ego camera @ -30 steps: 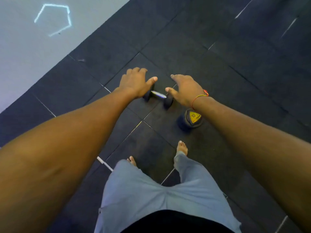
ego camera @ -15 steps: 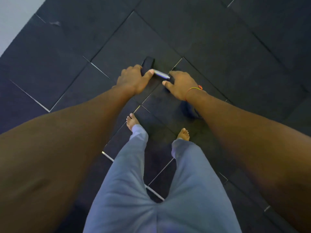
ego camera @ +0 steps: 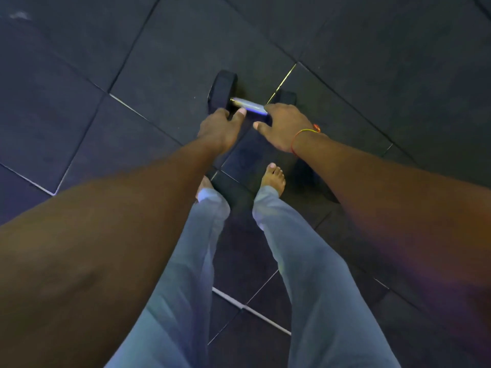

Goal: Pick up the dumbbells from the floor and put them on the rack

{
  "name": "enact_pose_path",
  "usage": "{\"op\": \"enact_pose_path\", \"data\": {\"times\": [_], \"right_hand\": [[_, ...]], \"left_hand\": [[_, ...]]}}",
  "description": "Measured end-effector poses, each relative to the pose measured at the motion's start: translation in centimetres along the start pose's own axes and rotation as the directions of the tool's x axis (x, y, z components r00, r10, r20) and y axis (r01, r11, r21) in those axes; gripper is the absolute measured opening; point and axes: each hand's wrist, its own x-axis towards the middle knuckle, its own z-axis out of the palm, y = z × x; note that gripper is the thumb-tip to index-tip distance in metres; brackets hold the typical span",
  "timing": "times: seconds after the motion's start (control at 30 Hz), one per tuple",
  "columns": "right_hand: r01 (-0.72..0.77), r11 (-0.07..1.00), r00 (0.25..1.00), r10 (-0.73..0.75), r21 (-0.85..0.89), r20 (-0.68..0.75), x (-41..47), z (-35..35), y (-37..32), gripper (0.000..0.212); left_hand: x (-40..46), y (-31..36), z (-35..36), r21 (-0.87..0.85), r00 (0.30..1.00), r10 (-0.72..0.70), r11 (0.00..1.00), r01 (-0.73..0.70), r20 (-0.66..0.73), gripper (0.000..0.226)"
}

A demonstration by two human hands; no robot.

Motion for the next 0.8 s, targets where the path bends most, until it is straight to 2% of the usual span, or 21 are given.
{"op": "enact_pose_path", "data": {"times": [0.13,0.2,0.3,0.43,0.57,0.63,0.7,0.8], "right_hand": [[-0.02,1.0,0.999,0.019,0.011,0.027,6.6,3.9,1.8,0.05],[-0.028,0.999,0.999,0.027,0.018,0.045,10.4,6.1,2.6,0.049],[-0.031,0.999,0.998,0.031,0.006,0.063,15.5,9.0,3.7,0.043],[-0.055,0.995,0.99,0.065,-0.084,0.127,20.3,11.7,4.6,0.041],[-0.08,0.989,0.981,0.1,-0.121,0.165,23.1,13.2,4.5,0.043],[-0.101,0.97,0.983,0.132,-0.223,0.129,23.7,13.6,4.8,0.038],[-0.109,0.934,0.987,0.142,-0.34,0.074,23.9,13.5,5.1,0.033],[-0.107,0.93,0.985,0.147,-0.351,0.09,23.9,13.3,5.0,0.033]], "left_hand": [[6.8,-0.6,4.0,-0.192,0.989,-0.137,0.971,0.145,0.053,0.063],[10.5,-1.0,5.9,-0.329,0.968,-0.239,0.91,0.252,0.081,0.066],[15.3,-1.6,8.6,-0.574,0.925,-0.331,0.728,0.375,0.183,0.062],[20.2,-2.1,11.4,-0.76,0.88,-0.332,0.453,0.466,0.341,0.034],[23.2,-1.1,12.7,-0.876,0.898,-0.226,0.226,0.426,0.378,0.041],[24.1,-0.4,12.8,-0.903,0.892,-0.22,0.089,0.421,0.395,0.049],[24.5,0.1,12.8,-0.898,0.876,-0.25,0.049,0.438,0.413,0.053],[24.1,0.3,12.4,-0.892,0.864,-0.311,0.092,0.443,0.397,0.042]]}}
